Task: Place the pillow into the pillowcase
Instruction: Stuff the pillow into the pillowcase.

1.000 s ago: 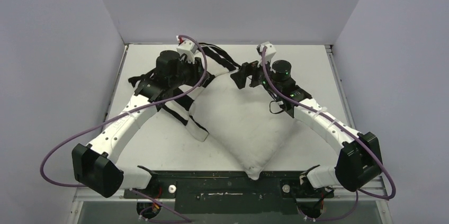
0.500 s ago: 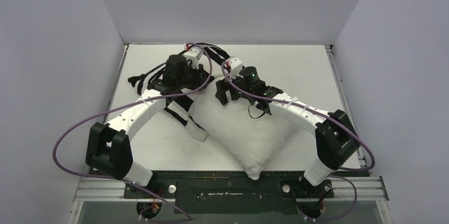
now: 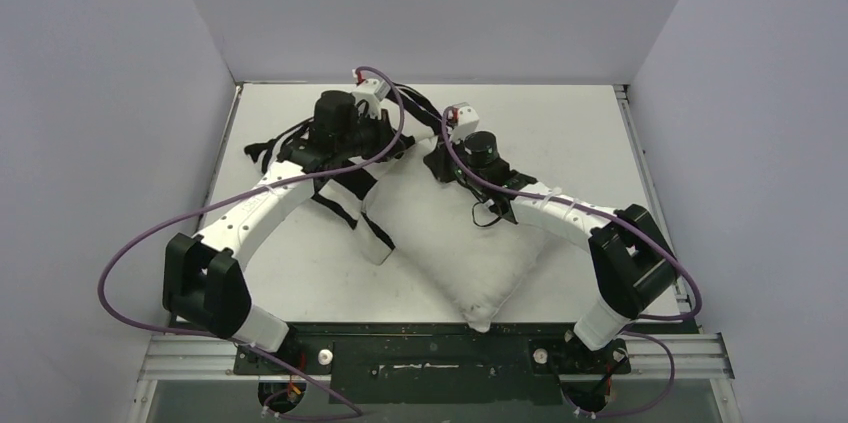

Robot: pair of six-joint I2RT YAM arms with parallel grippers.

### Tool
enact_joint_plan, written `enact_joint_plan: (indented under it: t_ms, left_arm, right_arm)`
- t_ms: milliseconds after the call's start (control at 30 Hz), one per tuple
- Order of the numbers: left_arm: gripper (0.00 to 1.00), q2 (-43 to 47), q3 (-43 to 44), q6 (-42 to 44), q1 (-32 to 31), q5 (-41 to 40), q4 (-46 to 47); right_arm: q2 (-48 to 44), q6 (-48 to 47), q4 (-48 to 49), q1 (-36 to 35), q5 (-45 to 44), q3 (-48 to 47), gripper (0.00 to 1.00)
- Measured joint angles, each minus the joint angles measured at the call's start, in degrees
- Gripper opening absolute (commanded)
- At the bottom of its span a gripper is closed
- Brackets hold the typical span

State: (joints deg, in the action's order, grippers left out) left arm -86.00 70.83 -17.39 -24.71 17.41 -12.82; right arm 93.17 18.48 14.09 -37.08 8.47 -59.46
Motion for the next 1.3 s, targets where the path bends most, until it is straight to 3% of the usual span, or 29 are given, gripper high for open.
enact_joint_plan:
  t_ms: [200, 400, 533, 567, 667, 767, 1000, 1200, 1300]
  left_arm:
    - [0.0, 1.77, 3.87, -2.01, -5.42, -1.7, -4.13]
    - [0.0, 6.03, -8.09, -8.94, -10.99, -7.26, 3.3]
    - [0.0, 3.17, -12.72, -12.76, -6.1, -4.22, 7.54]
    - [0.07, 2.36, -12.87, -13.75, -4.5, -3.5, 8.26]
    - [0.26, 1.79, -12.48, -15.02, -3.02, -1.33, 9.97]
    - [0.37, 1.75, -9.86, -14.4, -2.82, 0.61, 8.5]
    - [0.49, 6.54, -6.88, -10.23, 1.86, -0.48, 1.2]
    - [0.58, 16.52, -10.91, -9.01, 6.78, -3.06, -1.81]
    - [0.65, 20.85, -15.19, -9.66, 9.14, -3.32, -2.56]
  right_arm:
    - [-0.15, 6.14, 7.96, 1.57, -1.86, 4.68, 0.0]
    - [-0.2, 15.34, 16.24, 3.26, -3.17, 8.87, 0.0]
    - [0.39, 20.55, 21.44, 3.17, -5.2, 11.08, 0.0]
    - [0.66, 21.53, 22.93, 3.17, -5.64, 11.63, 0.0]
    - [1.6, 23.06, 26.21, 3.23, -6.36, 12.28, 0.13]
    - [1.66, 23.23, 28.0, 3.37, -6.36, 12.96, 0.23]
    - [-4.9, 18.1, 25.24, 4.74, -5.46, 15.37, 0.58]
    - [-12.5, 7.15, 12.59, 5.09, -0.81, 11.65, 0.77]
    - [-14.21, 0.9, 5.9, 3.37, -0.02, 8.35, 0.92]
